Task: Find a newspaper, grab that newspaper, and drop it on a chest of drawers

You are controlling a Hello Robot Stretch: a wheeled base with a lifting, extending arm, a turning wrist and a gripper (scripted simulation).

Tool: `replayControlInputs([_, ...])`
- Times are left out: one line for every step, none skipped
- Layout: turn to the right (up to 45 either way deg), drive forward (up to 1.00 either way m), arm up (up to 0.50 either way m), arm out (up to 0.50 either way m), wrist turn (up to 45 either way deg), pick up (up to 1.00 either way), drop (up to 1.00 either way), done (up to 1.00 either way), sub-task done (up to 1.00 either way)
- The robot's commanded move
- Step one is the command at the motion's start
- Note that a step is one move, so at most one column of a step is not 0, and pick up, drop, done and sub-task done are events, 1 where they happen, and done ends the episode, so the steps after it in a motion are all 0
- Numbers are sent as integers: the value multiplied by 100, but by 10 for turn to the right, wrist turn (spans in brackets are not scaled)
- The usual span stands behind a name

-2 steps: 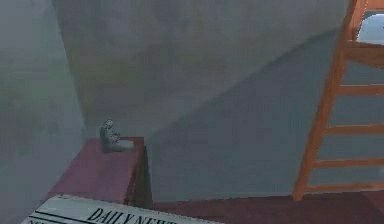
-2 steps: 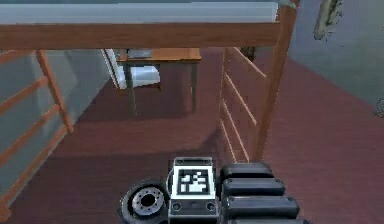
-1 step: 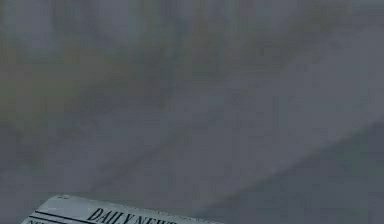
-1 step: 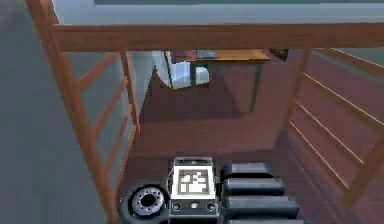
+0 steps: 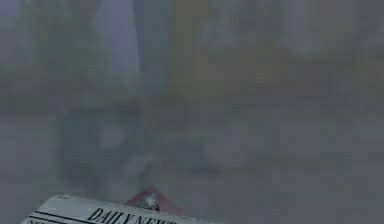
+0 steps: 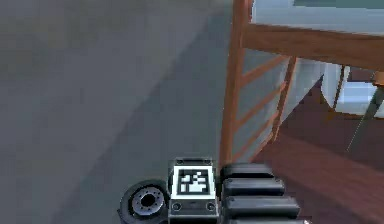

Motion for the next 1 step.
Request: replayControlInputs([-450,0,0,0,0,0,0,0,0])
